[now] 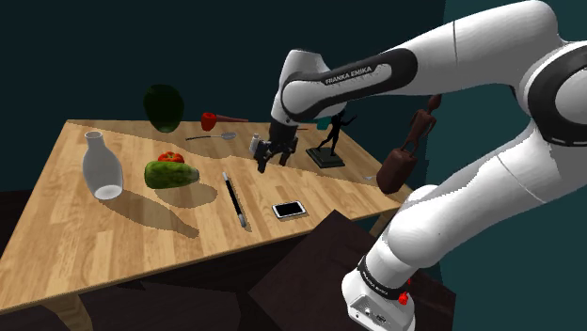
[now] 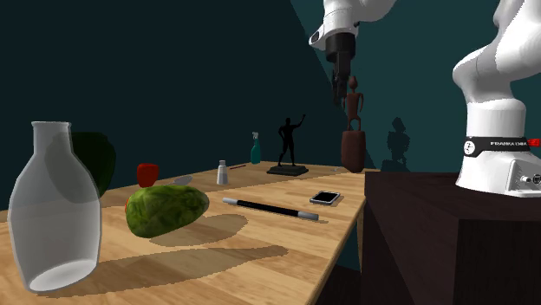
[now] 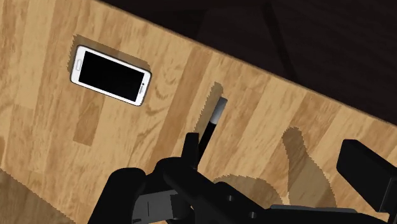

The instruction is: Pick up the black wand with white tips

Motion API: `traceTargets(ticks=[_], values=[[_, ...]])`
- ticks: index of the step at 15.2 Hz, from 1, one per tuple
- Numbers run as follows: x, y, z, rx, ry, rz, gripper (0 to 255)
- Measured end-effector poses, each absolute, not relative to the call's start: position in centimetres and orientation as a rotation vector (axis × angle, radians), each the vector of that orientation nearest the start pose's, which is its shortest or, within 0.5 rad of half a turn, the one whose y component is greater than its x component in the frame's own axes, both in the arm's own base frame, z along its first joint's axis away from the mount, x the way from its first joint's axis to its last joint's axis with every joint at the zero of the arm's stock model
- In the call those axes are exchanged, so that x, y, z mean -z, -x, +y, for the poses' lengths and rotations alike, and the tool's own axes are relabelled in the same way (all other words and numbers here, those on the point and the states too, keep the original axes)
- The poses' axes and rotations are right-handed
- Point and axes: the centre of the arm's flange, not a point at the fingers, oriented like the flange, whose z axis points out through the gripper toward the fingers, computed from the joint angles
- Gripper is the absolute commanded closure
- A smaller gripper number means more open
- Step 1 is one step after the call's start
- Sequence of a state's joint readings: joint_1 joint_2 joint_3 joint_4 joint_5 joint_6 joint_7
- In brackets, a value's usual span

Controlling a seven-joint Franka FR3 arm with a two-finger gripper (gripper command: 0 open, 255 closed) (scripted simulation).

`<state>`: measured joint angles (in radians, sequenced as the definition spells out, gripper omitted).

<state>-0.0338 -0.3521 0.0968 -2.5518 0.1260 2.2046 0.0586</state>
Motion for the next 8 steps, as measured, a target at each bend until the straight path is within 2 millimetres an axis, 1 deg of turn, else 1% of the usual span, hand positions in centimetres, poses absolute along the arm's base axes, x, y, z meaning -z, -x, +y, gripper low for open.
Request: traceTargets(ticks=[1,3,6,8], values=[[-38.3,-42.0,3.0,0.005,3.075,0.138,0],[-36.4,-43.7,3.2,0.011,3.082,0.181,0],[-33.1,-46.1,3.4,0.022,3.092,0.246,0],[-31.0,-47.7,3.0,0.028,3.097,0.290,0]])
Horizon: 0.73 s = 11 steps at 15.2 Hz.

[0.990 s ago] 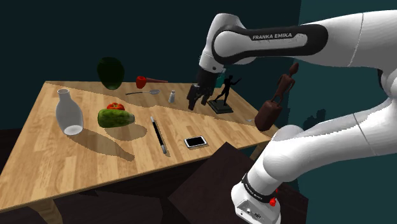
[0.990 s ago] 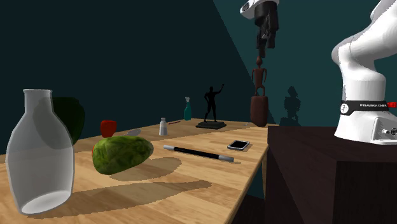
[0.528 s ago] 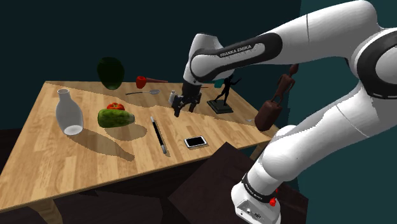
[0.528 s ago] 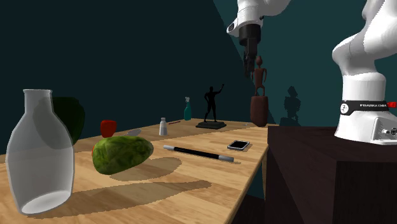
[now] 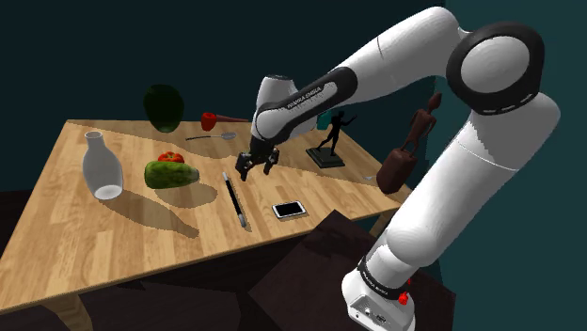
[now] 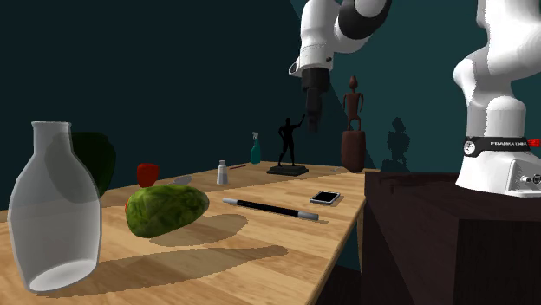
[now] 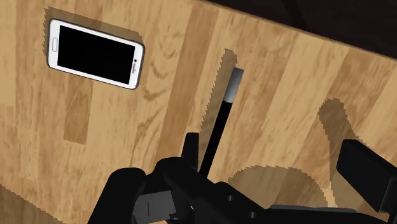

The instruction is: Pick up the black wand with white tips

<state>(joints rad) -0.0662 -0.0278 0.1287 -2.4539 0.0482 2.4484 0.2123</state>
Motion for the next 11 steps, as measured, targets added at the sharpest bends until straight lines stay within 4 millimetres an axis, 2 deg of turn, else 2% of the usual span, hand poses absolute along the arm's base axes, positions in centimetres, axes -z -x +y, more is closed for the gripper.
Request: traceTargets(ticks=[6,11], values=[[-24.9,-52.1,2.8,0.049,3.110,0.423,0],[-19.4,-56.0,1.2,0.066,3.116,0.535,0]])
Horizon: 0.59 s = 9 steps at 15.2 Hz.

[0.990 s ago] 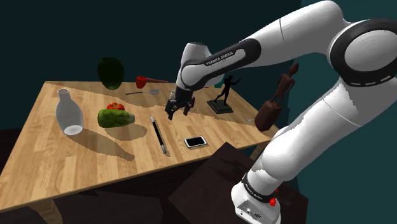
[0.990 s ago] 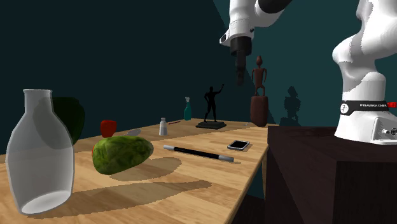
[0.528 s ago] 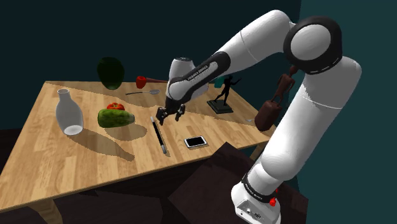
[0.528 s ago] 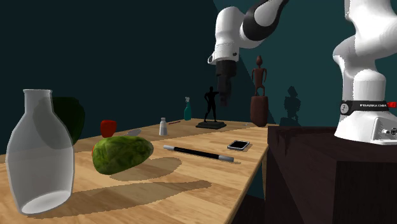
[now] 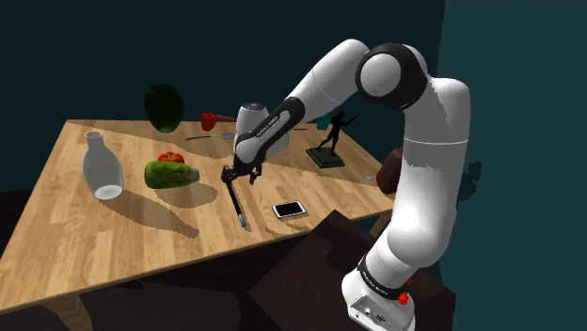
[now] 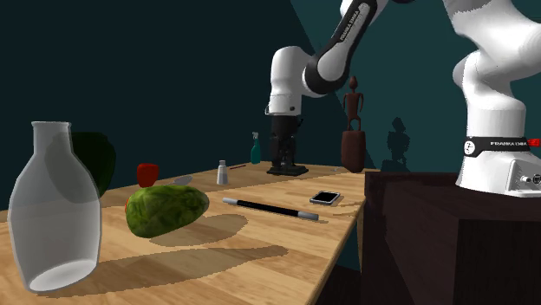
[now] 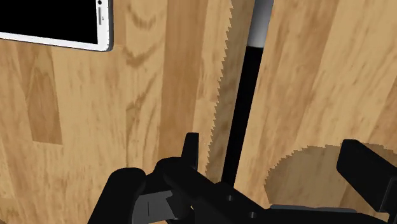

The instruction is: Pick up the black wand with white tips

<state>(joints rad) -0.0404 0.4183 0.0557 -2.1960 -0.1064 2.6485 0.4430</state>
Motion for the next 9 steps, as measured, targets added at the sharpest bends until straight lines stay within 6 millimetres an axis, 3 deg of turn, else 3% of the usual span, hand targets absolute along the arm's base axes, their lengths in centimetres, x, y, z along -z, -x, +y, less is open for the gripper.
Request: traceTargets(ticks=[6,9], values=[[-13.8,-60.0,0.0,0.084,3.119,0.665,0],[-11.8,-60.6,-0.4,0.087,3.119,0.681,0]])
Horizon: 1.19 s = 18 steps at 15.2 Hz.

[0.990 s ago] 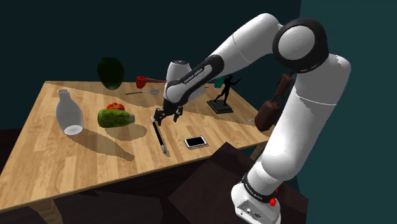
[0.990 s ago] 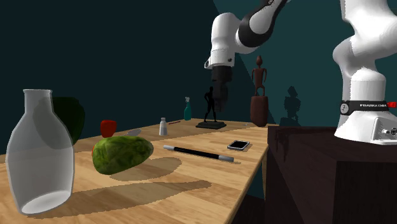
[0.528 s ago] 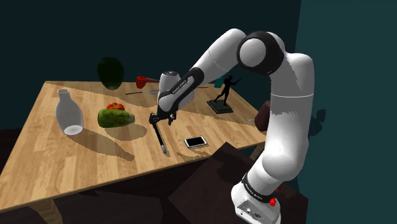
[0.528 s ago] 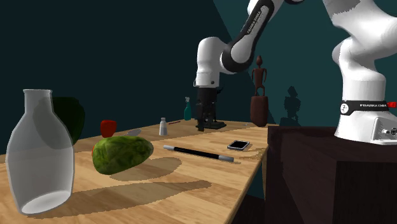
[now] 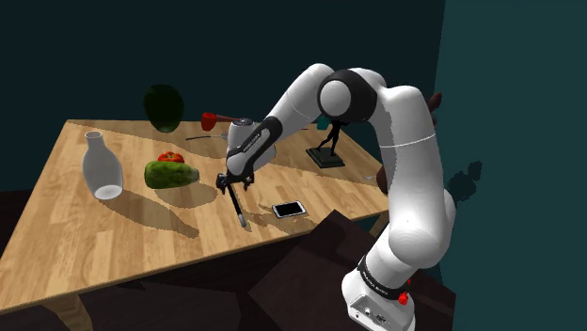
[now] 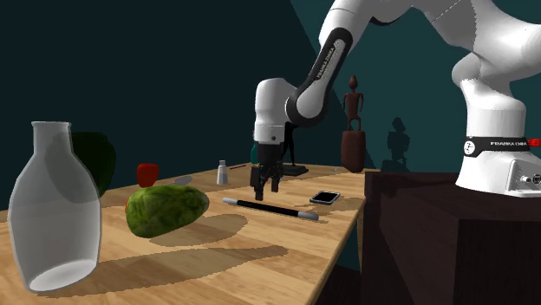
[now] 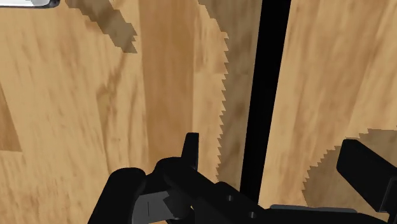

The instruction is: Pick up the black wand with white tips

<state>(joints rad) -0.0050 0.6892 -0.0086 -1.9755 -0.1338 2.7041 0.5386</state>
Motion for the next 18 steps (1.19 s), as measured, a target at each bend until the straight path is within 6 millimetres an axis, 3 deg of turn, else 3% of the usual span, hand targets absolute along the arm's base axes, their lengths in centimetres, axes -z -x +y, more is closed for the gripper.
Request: traceTargets(ticks=[5,6,18], values=[[-9.2,-60.7,-0.3,0.087,3.119,0.683,0],[-9.0,-60.7,-0.3,0.087,3.119,0.683,255],[-9.4,-60.7,-0.3,0.087,3.119,0.683,255]])
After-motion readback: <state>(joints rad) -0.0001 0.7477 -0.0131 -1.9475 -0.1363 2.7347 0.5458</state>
